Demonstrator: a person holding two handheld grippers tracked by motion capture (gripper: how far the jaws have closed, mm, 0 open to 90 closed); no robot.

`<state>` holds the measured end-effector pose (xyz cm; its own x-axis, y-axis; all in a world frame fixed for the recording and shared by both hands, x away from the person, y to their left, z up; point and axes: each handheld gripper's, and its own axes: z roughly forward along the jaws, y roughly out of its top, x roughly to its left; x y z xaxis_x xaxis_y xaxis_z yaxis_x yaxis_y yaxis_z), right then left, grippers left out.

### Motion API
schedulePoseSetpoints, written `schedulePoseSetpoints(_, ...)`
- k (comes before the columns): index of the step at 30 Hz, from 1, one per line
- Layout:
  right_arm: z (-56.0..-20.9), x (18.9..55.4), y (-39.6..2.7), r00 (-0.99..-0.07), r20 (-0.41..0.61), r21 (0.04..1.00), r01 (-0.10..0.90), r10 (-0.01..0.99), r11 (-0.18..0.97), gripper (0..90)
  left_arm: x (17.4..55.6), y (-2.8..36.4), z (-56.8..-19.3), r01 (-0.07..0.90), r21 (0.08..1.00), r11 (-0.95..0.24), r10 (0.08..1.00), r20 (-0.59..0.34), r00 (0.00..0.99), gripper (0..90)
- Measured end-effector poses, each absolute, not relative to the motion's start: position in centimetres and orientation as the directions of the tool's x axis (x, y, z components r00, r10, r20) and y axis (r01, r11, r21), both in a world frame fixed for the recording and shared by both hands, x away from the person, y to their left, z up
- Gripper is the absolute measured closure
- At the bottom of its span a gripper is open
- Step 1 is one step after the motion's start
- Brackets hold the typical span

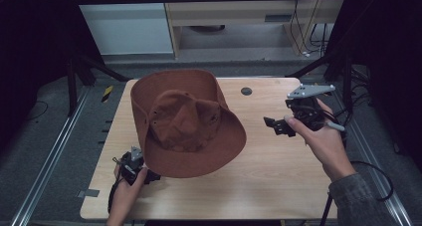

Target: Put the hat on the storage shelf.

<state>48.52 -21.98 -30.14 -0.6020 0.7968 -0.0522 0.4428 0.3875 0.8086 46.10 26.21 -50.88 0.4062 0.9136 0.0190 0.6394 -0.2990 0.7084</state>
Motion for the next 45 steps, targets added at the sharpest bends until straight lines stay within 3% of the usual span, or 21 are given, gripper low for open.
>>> schedulePoseSetpoints(4, -32.7, 48.5, -22.3, -0.6, -0.023, 0.807, 0.461, 0.8, 0.369, 15.0, 46.1, 26.2, -50.9, 0.639, 0.708, -0.299, 0.914, 0.019, 0.406, 0.0)
schedulePoseSetpoints(12, -39.1, 49.0, -22.2, -0.587, -0.019, 0.771, 0.507, 0.81, 0.386, 14.7, 46.1, 26.2, -50.9, 0.639, 0.709, -0.299, 0.914, 0.019, 0.406, 0.0)
schedulePoseSetpoints(22, -43.6, 49.2, -22.2, -0.555, -0.02, 0.743, 0.548, 0.832, 0.384, 14.3, 46.1, 26.2, -50.9, 0.639, 0.708, -0.299, 0.914, 0.019, 0.406, 0.0)
schedulePoseSetpoints(45, -48.9, 49.9, -20.6, -0.518, 0.061, 0.724, 0.612, 0.853, 0.319, 13.7, 46.1, 26.2, -50.9, 0.64, 0.708, -0.299, 0.914, 0.019, 0.406, 0.0)
